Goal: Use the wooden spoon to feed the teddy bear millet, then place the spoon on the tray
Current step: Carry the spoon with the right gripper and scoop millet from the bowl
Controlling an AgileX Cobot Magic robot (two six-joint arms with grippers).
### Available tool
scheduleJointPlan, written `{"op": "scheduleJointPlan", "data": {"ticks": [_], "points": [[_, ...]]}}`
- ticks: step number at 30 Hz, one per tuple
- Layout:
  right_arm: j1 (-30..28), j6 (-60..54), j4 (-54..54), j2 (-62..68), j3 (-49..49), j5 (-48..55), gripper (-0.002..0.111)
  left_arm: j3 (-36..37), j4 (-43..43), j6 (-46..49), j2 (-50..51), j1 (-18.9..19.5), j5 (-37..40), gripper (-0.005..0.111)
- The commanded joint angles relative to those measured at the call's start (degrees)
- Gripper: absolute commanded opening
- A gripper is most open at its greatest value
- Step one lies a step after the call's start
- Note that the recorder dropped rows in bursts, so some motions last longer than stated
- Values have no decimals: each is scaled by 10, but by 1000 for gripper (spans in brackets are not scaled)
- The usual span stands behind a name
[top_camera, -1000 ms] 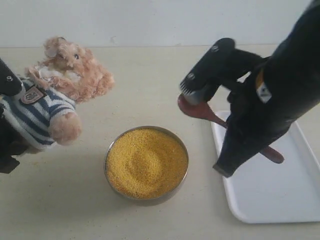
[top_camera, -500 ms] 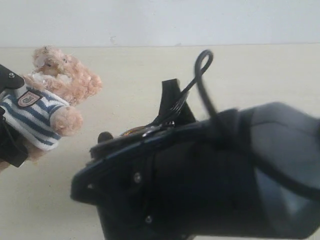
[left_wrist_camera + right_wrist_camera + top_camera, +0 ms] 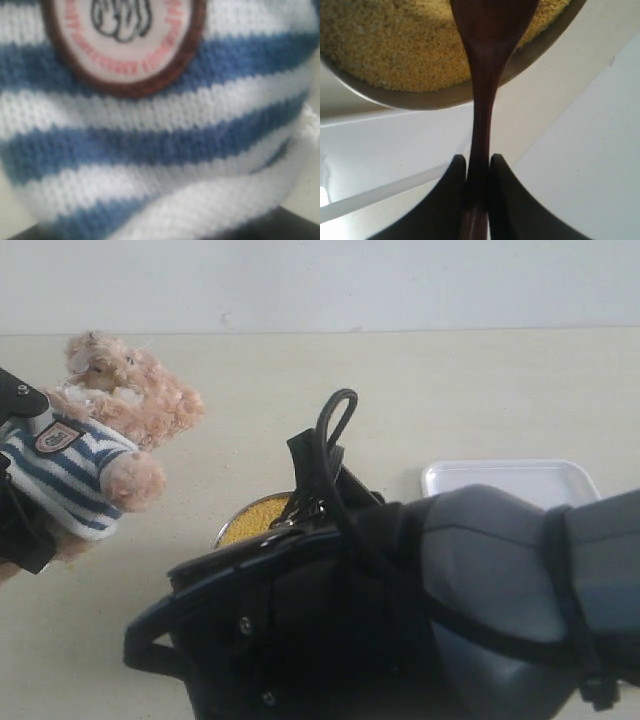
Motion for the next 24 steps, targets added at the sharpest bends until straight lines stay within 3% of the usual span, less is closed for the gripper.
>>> {"op": "scheduleJointPlan", "data": {"ticks": [1, 17, 24], "points": [[1, -27, 19, 0, -2, 6, 0, -5, 1, -10, 0, -2, -8, 4], [-1, -64, 80, 22, -16, 6, 0, -5, 1, -12, 0, -2, -8, 4], [-50, -47, 169, 22, -66, 6, 0, -5, 0, -12, 0, -2, -8, 4]]}}
